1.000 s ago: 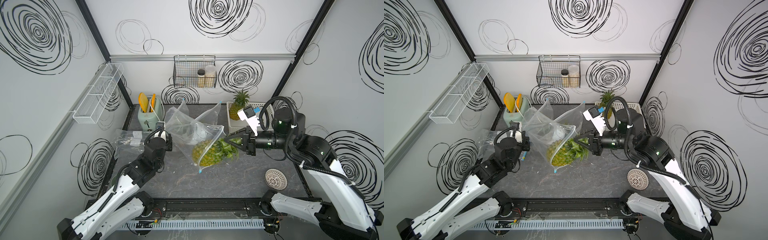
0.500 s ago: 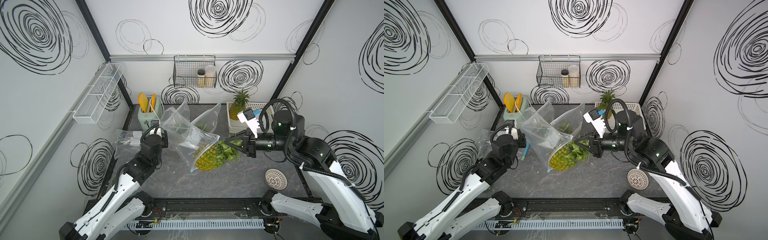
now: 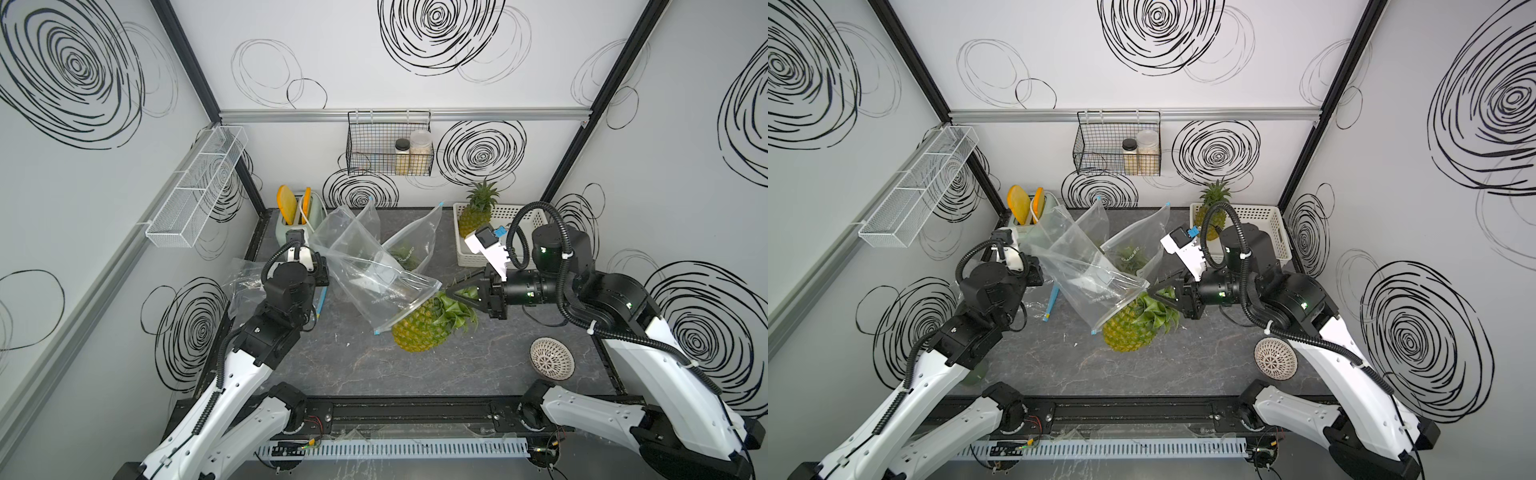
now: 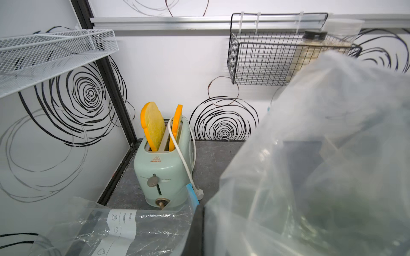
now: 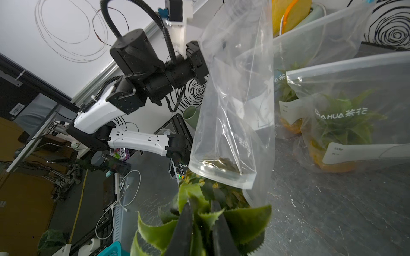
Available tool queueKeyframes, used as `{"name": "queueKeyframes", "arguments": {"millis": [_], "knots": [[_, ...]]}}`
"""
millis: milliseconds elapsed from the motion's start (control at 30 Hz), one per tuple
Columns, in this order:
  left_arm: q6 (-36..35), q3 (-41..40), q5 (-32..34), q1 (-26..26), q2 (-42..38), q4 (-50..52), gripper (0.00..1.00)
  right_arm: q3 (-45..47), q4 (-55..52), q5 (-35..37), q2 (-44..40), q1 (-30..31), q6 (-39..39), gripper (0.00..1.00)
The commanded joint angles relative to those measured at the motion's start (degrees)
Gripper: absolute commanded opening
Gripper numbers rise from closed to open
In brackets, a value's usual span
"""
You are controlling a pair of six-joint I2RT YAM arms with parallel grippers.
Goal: Open the zip-top bag and take out the pineapple
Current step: Pick up the pineapple from the zipper food storage bag.
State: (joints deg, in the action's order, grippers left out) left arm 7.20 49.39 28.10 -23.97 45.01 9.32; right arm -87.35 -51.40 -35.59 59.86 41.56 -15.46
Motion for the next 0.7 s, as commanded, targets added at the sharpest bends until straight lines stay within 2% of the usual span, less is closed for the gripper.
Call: {"name": "queueKeyframes", "arguments": {"millis": [0, 267, 667], "knots": [[1.33, 3.19, -0.10, 0.76, -1.25, -2.17, 0.00, -0.02, -0.03, -1.19, -0.58, 0.28, 1.46, 0.00], [0.31, 6.98, -0.33, 1.60, -0.37, -1.88, 0.00, 1.24, -0.32, 0.50, -0.44, -0.16, 2.34, 0.00], [-1.09, 13.02, -1.55, 6.33, 1.54, 1.64, 0.00, 2.90, -1.25, 6.07, 1.23, -2.44, 4.56, 0.00]]}}
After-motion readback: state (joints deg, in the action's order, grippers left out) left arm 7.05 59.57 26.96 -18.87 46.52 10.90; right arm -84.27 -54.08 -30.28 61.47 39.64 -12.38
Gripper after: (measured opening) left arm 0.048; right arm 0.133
